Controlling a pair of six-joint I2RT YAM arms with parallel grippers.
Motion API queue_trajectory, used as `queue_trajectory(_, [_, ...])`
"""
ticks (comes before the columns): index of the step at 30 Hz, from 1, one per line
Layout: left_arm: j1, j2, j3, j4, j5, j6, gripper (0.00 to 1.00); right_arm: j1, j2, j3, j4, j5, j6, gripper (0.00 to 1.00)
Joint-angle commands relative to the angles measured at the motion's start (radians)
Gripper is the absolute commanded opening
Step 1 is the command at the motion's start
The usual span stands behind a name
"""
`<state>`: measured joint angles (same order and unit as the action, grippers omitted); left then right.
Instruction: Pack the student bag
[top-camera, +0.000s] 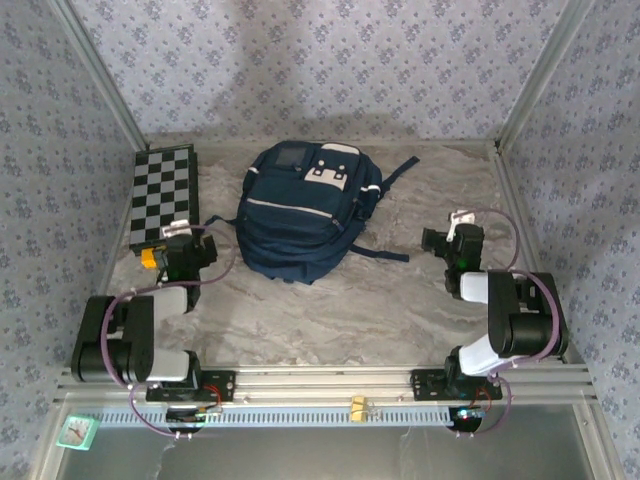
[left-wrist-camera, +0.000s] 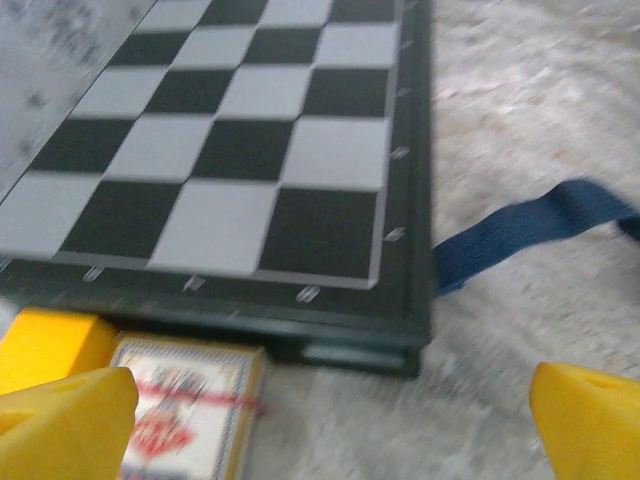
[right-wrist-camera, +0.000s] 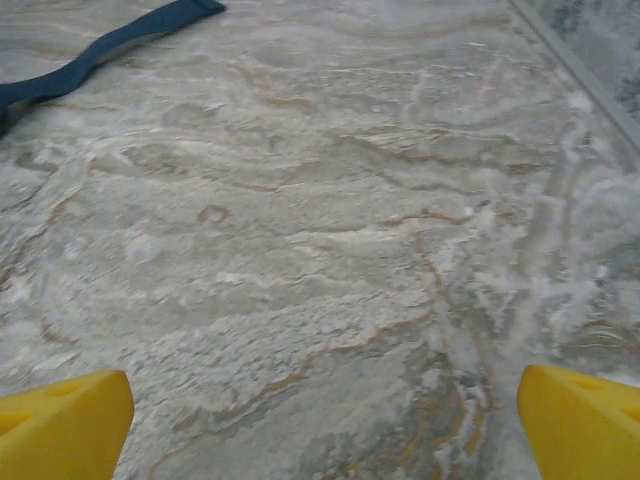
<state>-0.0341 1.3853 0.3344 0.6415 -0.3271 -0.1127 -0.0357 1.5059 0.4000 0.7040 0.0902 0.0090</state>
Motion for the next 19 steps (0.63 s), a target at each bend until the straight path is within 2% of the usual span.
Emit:
queue_trajectory(1, [0.007,0.092,0.015,0.24,0.147,0.086,1.0,0.002,0.015,0.001,0.075,-0.075,-0.035,1.0])
queue_trajectory(3, [0.007,0.164,0.037,0.285,0.143,0.092,1.0,0.003,0.02,-0.007,0.111,-0.062,-0.036,1.0])
queue_trajectory(5, [0.032,0.142,0.079,0.155,0.181,0.067,1.0,0.008,0.019,-0.012,0.118,-0.052,-0.039,1.0])
queue_trajectory(6, [0.035,0.157,0.066,0.21,0.183,0.067,1.0,0.006,0.016,-0.007,0.104,-0.059,-0.038,1.0])
queue_trajectory(19, [0.034,0.149,0.07,0.187,0.188,0.072,1.0,0.006,0.019,-0.007,0.107,-0.063,-0.039,1.0])
